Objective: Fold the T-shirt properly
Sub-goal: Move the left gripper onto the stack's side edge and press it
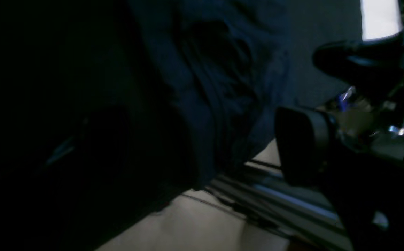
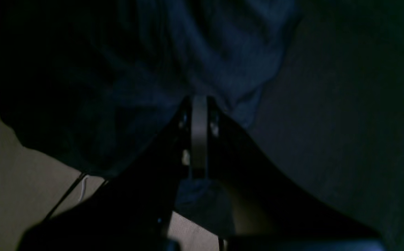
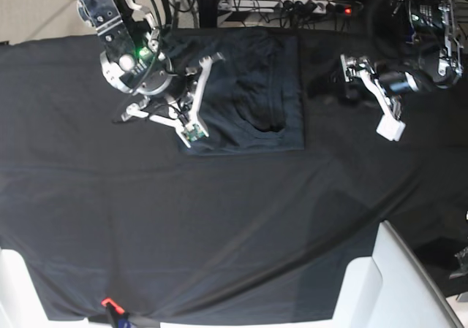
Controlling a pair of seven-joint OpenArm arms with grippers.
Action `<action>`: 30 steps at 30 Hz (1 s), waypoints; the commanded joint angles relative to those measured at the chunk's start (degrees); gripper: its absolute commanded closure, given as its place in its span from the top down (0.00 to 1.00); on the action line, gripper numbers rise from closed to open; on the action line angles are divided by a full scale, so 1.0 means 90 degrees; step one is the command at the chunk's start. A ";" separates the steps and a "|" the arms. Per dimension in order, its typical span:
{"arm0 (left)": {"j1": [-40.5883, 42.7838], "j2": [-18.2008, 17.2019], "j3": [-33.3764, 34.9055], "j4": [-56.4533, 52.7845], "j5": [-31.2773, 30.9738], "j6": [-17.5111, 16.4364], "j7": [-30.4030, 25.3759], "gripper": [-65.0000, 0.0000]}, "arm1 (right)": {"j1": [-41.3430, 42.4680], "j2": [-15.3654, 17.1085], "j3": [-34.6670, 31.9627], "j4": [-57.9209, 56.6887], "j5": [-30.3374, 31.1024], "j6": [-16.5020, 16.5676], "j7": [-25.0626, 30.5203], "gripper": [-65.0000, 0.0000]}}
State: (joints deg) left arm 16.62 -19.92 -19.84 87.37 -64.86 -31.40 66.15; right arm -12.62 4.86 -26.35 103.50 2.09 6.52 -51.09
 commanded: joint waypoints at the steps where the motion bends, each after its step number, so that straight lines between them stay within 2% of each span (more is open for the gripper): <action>1: -0.0064 0.0021 -0.0038 -0.0072 -0.0144 0.0006 -0.0078 1.00 | 0.0011 -0.0018 0.0002 0.0109 0.0007 0.0003 0.0104 0.01; 3: -0.0181 0.0197 -0.0009 -0.0355 -0.0144 -0.0072 -0.0078 1.00 | -0.0019 -0.0018 0.0002 0.0109 0.0007 0.0003 0.0104 0.01; 8: -0.0348 0.0441 0.0392 -0.1019 -0.0134 -0.0756 -0.0087 1.00 | -0.0087 -0.0018 -0.0008 0.0109 0.0007 0.0003 0.0094 0.01; 9: -0.0387 0.0519 0.0441 -0.1117 -0.0095 -0.0785 -0.0146 1.00 | -0.0126 -0.0018 -0.0008 0.0109 0.0007 0.0003 0.0094 0.01; 13: -0.0377 0.0773 0.0578 -0.1205 0.0794 -0.0795 -0.0517 1.00 | -0.0185 -0.0018 -0.0008 0.0109 0.0007 0.0003 0.0094 0.01; 17: -0.0357 0.1124 0.0529 -0.1293 0.1683 -0.0834 -0.0576 1.00 | -0.0253 -0.0008 -0.0008 0.0109 0.0007 0.0003 0.0114 0.01; 23: -0.0406 0.1378 0.0529 -0.1537 0.1790 -0.0824 -0.0947 1.00 | -0.0263 -0.0008 -0.0008 0.0109 0.0007 0.0003 0.0114 0.01; 27: -0.0426 0.1427 0.0509 -0.1518 0.1800 -0.0814 -0.0967 1.00 | -0.0263 0.0070 0.0002 0.0099 0.0007 0.0003 0.0114 0.01; 30: -0.0426 0.1437 0.0509 -0.1498 0.1781 -0.0804 -0.1240 1.00 | -0.0263 0.0119 0.0002 0.0099 0.0007 0.0003 0.0133 0.01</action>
State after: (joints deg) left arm 12.78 -6.83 -15.18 73.47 -49.71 -39.20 55.05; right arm -15.29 6.04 -26.46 103.50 2.02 6.50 -50.87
